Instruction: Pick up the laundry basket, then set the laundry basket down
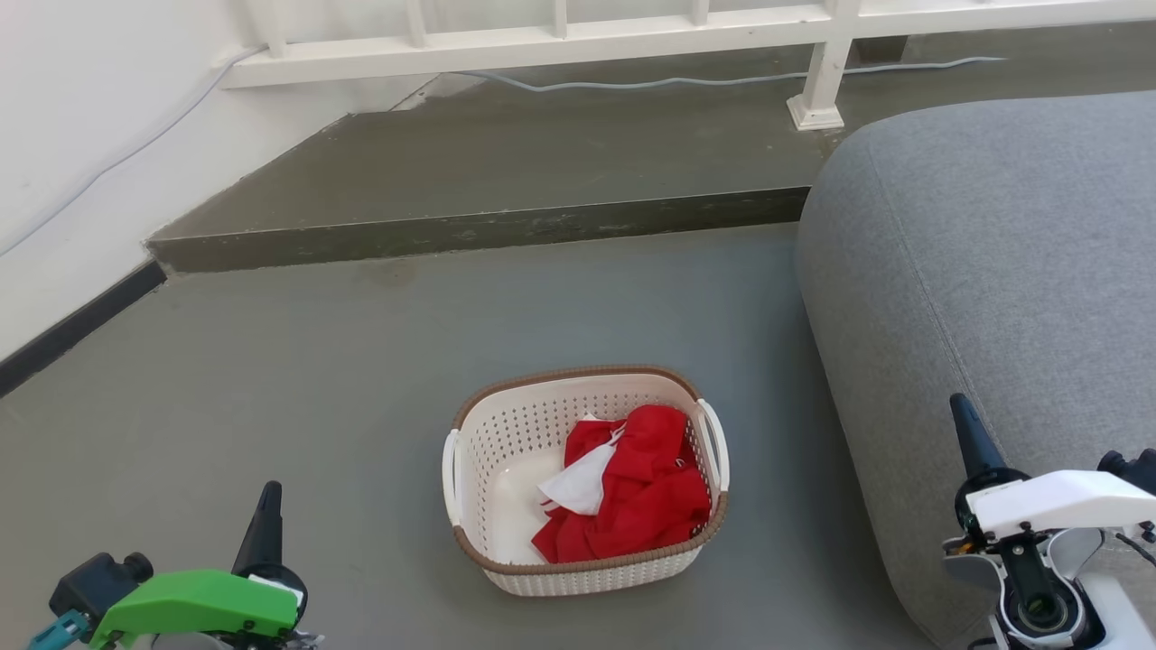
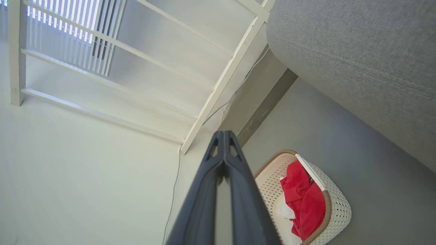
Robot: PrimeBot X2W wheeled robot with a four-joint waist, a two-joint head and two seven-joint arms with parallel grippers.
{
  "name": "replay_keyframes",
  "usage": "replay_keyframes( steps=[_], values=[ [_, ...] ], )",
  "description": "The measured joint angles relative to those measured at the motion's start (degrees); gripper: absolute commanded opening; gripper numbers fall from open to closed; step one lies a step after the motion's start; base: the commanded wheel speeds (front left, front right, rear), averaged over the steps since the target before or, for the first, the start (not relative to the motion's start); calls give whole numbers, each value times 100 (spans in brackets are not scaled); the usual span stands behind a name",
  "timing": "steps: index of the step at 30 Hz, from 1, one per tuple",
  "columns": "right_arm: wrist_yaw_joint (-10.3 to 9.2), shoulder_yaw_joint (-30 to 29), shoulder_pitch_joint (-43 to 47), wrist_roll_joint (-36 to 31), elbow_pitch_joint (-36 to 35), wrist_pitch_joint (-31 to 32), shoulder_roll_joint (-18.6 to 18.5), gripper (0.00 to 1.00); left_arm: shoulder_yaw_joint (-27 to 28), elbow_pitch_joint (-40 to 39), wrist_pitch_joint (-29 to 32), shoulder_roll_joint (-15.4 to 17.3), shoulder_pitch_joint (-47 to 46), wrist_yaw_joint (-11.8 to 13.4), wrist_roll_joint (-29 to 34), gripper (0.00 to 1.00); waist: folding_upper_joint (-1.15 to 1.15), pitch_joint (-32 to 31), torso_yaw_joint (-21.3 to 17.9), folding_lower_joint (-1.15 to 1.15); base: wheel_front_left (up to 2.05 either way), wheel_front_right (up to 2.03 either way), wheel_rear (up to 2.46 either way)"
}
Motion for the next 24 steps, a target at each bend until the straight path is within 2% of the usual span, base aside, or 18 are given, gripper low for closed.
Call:
replay_keyframes(
  steps=[24],
  values=[
    [324,-534,-198,1833,121,413,169,0,346,268,427,7,-260,-335,-1852,0,0,-13,100,0,0,0,0]
  ],
)
